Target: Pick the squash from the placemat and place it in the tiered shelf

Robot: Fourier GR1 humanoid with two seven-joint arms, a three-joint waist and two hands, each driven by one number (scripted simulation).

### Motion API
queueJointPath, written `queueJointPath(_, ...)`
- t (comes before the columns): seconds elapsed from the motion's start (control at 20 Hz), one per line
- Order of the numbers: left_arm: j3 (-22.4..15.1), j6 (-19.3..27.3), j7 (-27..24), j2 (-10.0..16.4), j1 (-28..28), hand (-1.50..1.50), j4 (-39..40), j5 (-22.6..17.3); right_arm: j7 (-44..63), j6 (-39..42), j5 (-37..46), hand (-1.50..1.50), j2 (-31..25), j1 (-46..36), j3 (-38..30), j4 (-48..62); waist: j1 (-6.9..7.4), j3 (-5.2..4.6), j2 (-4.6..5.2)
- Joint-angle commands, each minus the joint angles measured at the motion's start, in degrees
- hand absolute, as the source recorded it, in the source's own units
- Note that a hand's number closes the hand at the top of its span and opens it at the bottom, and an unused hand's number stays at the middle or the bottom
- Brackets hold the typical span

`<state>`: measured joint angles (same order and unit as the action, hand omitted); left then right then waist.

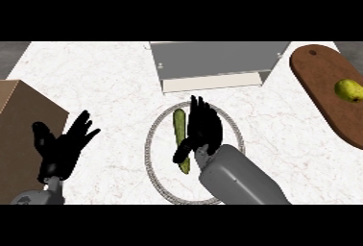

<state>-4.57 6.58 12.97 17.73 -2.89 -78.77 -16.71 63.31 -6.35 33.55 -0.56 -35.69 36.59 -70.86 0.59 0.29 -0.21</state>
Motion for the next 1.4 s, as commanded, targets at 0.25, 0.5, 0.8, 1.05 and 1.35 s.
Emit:
queueJointPath(0.25,-0.48,0.41,2.15,-1.89,-0.32,0.0,1.54,2.23,0.78,-11.18,-0.55,-1.5,0.53,-1.46,3.32,9.41,0.42,-0.28,0.33)
queueJointPath(0.5,3.32,-3.46,-0.94,-0.38,-2.41,0.0,7.13,1.02,-1.24,-14.0,-2.26,-1.5,0.54,-0.72,5.45,9.96,0.03,-0.31,0.35)
queueJointPath(0.8,2.02,-3.62,-0.63,-1.17,3.59,0.0,1.31,2.29,-6.53,-8.66,-8.1,1.5,0.55,-4.54,5.02,14.75,0.66,-0.29,0.35)
queueJointPath(1.05,2.27,-2.72,4.72,-1.27,1.34,0.0,-1.66,1.43,-12.66,-8.18,-12.12,1.5,0.52,-3.57,10.53,16.98,1.01,-0.26,0.42)
queueJointPath(1.35,3.74,-3.76,3.13,-1.43,-0.91,0.0,3.28,2.44,-12.32,-13.77,-12.74,1.5,0.49,-5.81,14.43,13.28,0.46,-0.29,0.35)
